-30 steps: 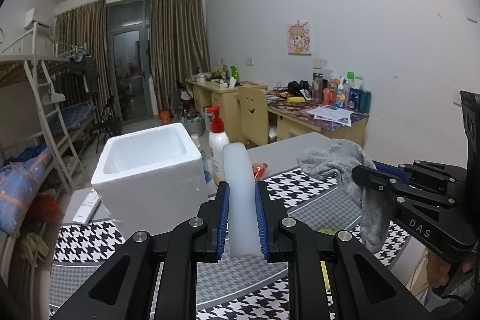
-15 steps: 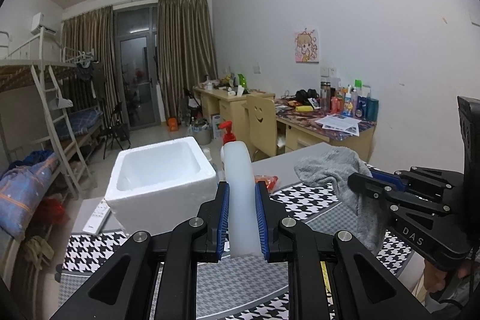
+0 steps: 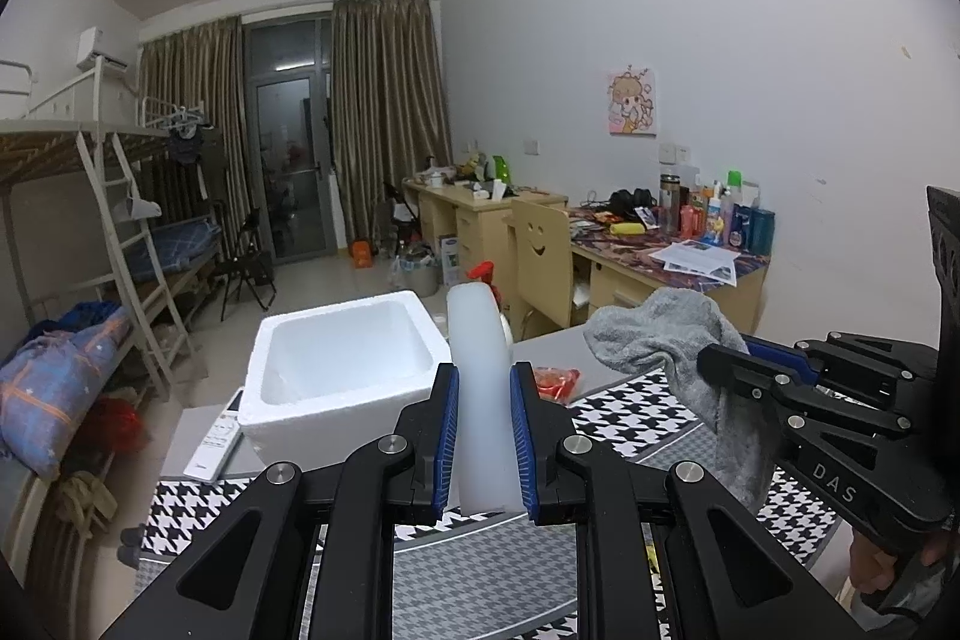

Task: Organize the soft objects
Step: 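Carry the foam tube and grey sock in both tools over the white foam box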

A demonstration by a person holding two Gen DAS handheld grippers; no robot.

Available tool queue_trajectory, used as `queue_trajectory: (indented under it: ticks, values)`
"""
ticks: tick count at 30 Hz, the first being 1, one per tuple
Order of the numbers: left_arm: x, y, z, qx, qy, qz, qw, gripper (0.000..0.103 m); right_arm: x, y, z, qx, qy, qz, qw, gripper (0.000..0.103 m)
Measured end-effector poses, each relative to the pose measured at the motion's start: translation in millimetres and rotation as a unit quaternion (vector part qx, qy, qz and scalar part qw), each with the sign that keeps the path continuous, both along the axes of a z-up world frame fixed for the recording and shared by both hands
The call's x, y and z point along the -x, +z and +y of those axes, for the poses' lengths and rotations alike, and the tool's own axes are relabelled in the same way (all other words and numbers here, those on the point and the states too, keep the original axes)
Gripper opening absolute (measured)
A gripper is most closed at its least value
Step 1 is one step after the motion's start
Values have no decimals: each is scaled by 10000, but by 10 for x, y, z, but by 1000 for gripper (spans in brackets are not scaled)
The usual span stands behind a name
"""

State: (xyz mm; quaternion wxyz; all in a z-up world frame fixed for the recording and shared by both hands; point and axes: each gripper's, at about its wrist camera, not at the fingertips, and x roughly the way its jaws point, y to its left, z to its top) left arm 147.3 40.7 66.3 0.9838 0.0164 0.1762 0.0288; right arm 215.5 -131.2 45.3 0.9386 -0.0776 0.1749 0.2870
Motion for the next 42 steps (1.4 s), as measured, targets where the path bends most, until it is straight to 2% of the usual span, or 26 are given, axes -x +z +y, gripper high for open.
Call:
queue_trajectory:
  ticks: [12, 31, 42]
  values:
    - [-29, 127, 144, -5, 182, -159, 9997, 19, -20, 125, 215, -21, 235, -124, 9996, 14]
    - [-186, 184, 343, -27, 505, -216, 9985, 19, -164, 237, 519, -1, 455, -156, 9988, 14]
    - [-328, 159, 487, 88, 684, -185, 9974, 19, -267, 270, 684, -3, 595, -87, 9982, 14]
